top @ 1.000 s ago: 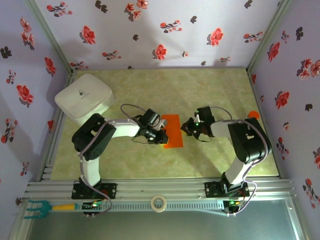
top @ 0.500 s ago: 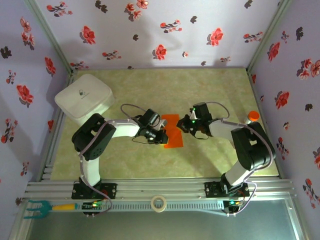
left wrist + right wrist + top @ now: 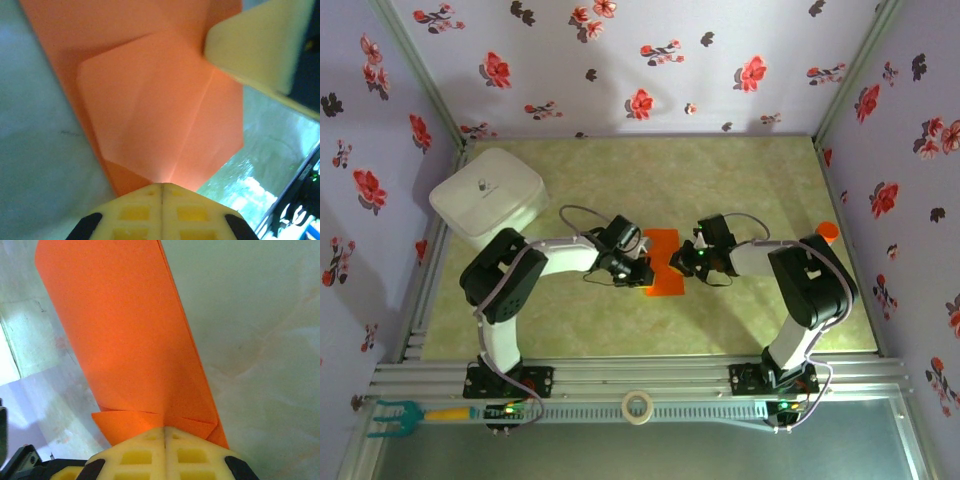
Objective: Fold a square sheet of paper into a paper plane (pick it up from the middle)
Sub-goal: Fold the triangle a second time at the center of the table.
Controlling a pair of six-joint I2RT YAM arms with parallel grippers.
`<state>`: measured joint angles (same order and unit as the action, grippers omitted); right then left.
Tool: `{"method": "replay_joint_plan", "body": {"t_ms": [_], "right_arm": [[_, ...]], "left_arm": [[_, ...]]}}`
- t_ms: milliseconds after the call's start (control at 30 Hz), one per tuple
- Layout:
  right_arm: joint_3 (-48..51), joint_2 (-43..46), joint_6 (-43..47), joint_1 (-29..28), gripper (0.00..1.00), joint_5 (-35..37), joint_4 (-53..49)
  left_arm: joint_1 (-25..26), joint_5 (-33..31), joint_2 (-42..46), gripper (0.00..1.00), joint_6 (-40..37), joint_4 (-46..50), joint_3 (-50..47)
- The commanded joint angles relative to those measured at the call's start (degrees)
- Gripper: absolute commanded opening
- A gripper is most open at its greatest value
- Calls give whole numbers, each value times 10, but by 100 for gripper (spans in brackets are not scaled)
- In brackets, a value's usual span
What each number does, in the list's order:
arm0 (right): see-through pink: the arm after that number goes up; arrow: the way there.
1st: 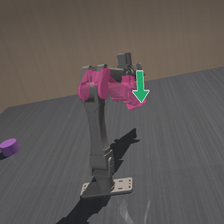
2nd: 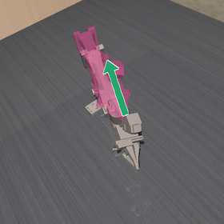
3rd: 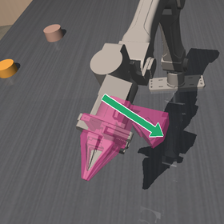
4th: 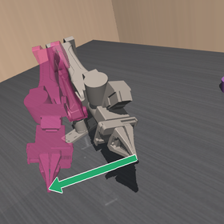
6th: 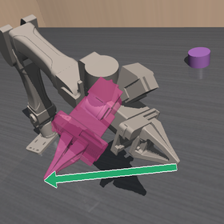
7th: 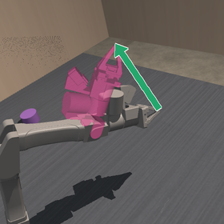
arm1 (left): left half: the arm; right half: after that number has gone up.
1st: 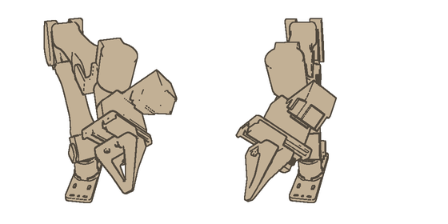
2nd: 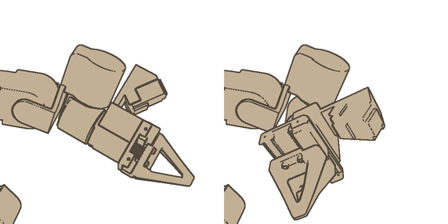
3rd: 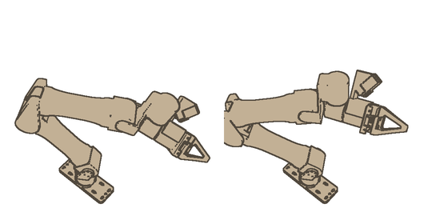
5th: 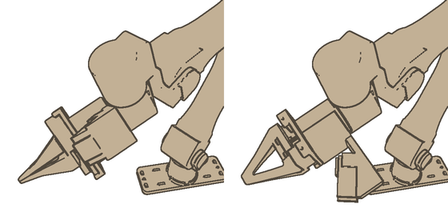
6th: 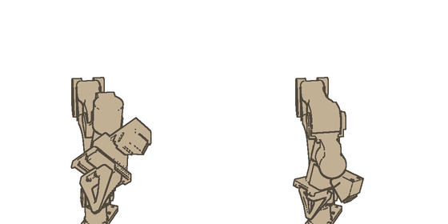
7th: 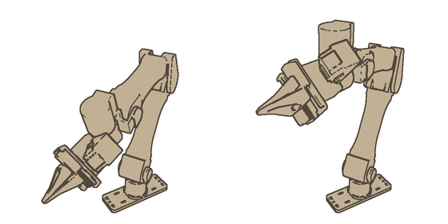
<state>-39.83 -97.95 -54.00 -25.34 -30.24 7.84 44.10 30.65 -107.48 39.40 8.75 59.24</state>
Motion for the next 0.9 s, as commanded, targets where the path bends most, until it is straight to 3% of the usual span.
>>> {"method": "replay_joint_plan", "body": {"t_ms": [0,333,867], "right_arm": [[20,-15,0,4,0,33,-21],[27,-15,-3,4,0,36,-14],[32,-15,2,9,0,39,-19]], "left_arm": [[3,6,12,1,26,2,32],[11,41,-57,6,30,-9,70],[14,-4,-32,8,-22,56,1]]}}
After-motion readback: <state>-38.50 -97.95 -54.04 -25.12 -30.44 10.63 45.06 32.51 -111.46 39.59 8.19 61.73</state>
